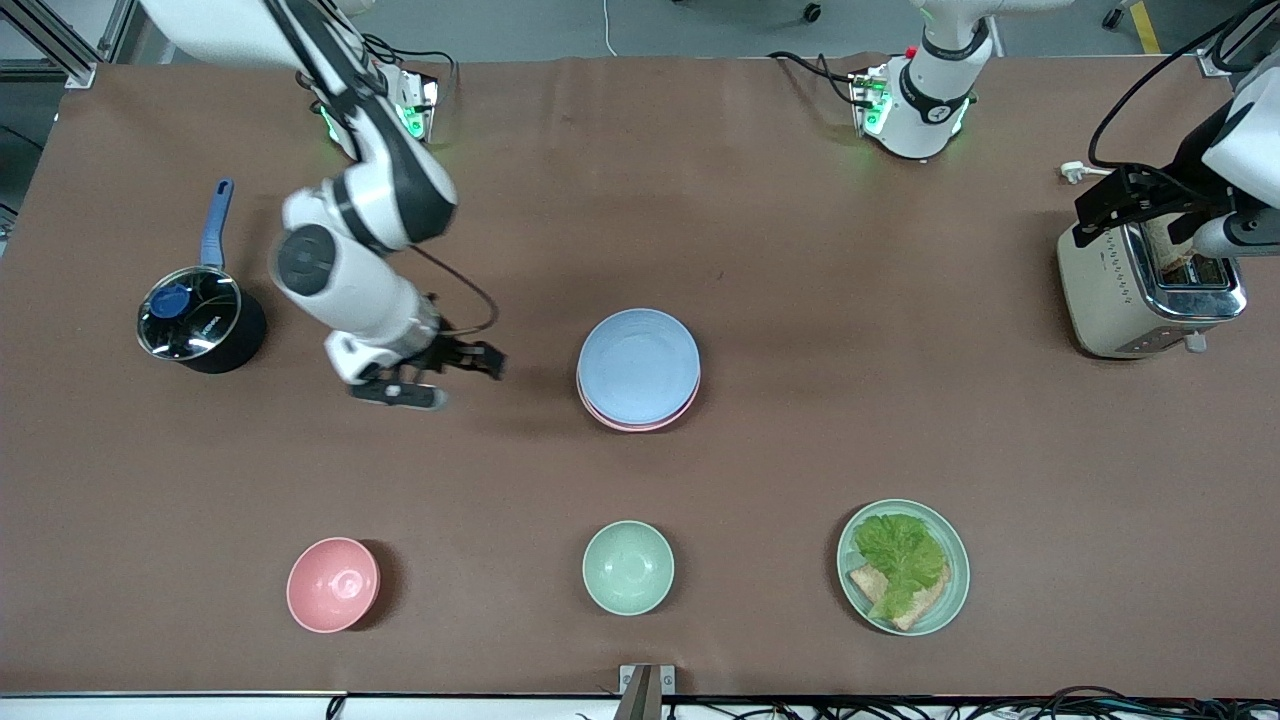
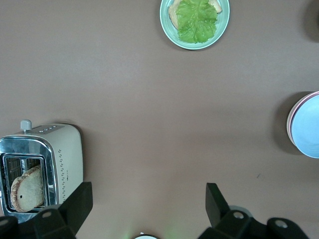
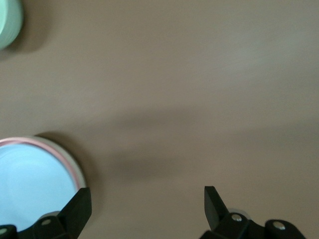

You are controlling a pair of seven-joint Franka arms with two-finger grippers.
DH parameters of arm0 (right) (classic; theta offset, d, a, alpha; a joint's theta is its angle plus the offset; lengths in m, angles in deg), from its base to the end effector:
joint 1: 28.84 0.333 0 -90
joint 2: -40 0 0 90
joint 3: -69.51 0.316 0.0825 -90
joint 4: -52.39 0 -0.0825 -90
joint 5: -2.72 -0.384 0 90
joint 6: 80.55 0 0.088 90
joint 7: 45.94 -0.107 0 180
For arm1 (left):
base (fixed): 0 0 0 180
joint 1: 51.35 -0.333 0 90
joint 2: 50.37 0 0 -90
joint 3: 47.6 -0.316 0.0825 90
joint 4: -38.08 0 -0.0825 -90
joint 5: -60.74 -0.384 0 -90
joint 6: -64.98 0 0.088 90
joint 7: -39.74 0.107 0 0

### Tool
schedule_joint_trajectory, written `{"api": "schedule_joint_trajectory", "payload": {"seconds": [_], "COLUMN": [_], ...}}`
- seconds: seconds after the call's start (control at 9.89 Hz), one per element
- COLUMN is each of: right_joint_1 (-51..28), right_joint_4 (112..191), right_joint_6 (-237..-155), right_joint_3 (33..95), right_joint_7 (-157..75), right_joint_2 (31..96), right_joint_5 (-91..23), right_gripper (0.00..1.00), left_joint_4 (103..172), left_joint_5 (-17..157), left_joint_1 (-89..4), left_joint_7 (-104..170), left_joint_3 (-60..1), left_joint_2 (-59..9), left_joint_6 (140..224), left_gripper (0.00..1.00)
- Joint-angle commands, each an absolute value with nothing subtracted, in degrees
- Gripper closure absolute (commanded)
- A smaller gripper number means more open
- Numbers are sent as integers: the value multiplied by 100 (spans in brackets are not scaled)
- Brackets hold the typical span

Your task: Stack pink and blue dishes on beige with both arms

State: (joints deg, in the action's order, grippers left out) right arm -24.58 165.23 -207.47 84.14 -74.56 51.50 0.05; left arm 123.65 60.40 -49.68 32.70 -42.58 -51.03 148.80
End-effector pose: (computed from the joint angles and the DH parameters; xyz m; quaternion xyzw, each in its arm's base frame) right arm 0.5688 0.1907 0.3786 -0.9936 0.1012 -0.0055 0.0506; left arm 0.5363 -0.0625 0.6575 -0.9999 -0.0034 0.0091 0.0046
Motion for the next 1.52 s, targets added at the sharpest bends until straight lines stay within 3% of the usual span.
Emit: {"api": "schedule_joint_trajectory", "payload": {"seconds": [0.0, 0.3, 0.71, 1.42], "right_joint_1": [-2778, -2690, -2847, -2919], "right_joint_4": [16404, 14824, 13679, 13518], "right_joint_6": [-20012, -18081, -16435, -16501], "right_joint_3": [7896, 6962, 6256, 6256], "right_joint_7": [-7477, -6522, -5016, -5025], "right_joint_2": [4354, 4334, 4045, 4053], "right_joint_5": [499, 501, 439, 343], "right_gripper": [0, 0, 0, 0], "left_joint_4": [12491, 12343, 12254, 12254], "left_joint_5": [6057, 6039, 6039, 6039], "left_joint_1": [-4959, -4898, -4915, -4915], "left_joint_7": [3306, 3306, 3341, 3368], "left_joint_3": [-4276, -4276, -4276, -4276], "left_joint_2": [-5116, -5046, -5001, -5001], "left_joint_6": [14839, 14839, 14839, 14795], "left_gripper": [0, 0, 0, 0]}}
